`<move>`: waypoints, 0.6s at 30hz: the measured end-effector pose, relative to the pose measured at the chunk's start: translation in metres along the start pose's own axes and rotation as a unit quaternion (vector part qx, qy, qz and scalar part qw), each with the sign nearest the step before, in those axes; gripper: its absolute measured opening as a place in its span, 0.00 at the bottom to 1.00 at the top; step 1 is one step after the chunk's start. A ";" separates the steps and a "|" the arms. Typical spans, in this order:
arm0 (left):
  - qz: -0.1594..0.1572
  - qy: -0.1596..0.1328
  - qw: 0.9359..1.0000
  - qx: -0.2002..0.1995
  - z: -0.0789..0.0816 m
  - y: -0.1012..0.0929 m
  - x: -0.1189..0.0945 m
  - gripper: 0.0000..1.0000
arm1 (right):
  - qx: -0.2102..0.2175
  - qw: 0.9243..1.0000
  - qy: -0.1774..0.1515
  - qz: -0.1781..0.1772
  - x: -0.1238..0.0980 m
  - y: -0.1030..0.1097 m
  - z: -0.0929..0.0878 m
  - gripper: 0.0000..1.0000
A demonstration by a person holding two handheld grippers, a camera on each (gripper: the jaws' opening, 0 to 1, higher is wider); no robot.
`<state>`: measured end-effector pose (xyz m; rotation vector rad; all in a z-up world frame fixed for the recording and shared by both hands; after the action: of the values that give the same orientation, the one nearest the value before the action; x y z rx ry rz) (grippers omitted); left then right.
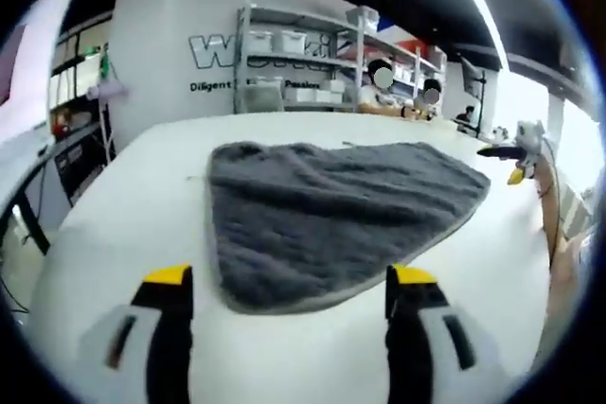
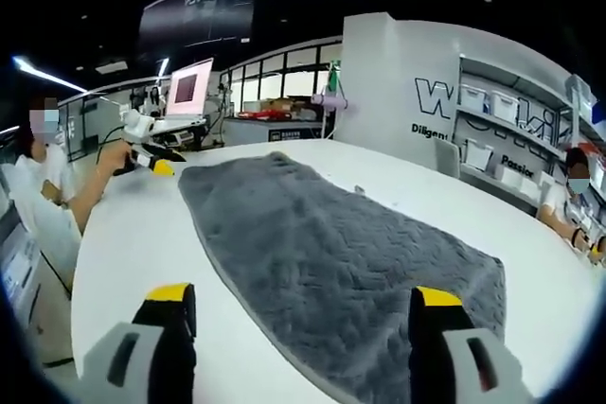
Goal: Fold the towel on the table until its edges align and the towel forms a compact rectangular stack.
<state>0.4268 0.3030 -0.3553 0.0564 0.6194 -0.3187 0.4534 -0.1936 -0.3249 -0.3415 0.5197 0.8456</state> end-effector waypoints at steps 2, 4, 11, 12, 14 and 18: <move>0.007 0.000 1.000 -0.007 -0.001 0.003 0.001 0.78 | -0.001 1.000 -0.002 0.001 0.000 0.001 0.001 0.97; 0.017 -0.001 1.000 -0.007 -0.002 0.008 0.001 0.68 | -0.002 1.000 -0.004 0.002 -0.001 0.001 0.001 0.97; 0.017 0.015 1.000 -0.021 -0.009 0.013 0.006 0.44 | -0.006 1.000 -0.002 0.008 0.001 0.004 0.001 0.97; 0.020 0.015 1.000 -0.020 -0.010 0.014 0.006 0.38 | -0.007 1.000 -0.002 0.009 0.001 0.005 0.001 0.96; 0.026 0.014 0.999 -0.015 -0.010 0.016 0.006 0.28 | -0.009 1.000 -0.002 0.010 0.001 0.006 0.002 0.96; 0.036 0.022 0.999 -0.016 -0.013 0.019 0.007 0.19 | -0.012 1.000 -0.004 0.010 0.001 0.007 0.002 0.96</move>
<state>0.4304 0.3213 -0.3709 0.0546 0.6647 -0.2385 0.4486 -0.1876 -0.3240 -0.3564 0.5067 0.8725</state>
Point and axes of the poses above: the point that each gripper's makers call its tool centre point, and the gripper's own axes: x roughly forward along the fingers, y roughly to its left, z roughly out of its top, the point moved 5 cm from there along -x, roughly backward along the fingers, and after that the axes turned 9 degrees about y, right-handed, at the moved point
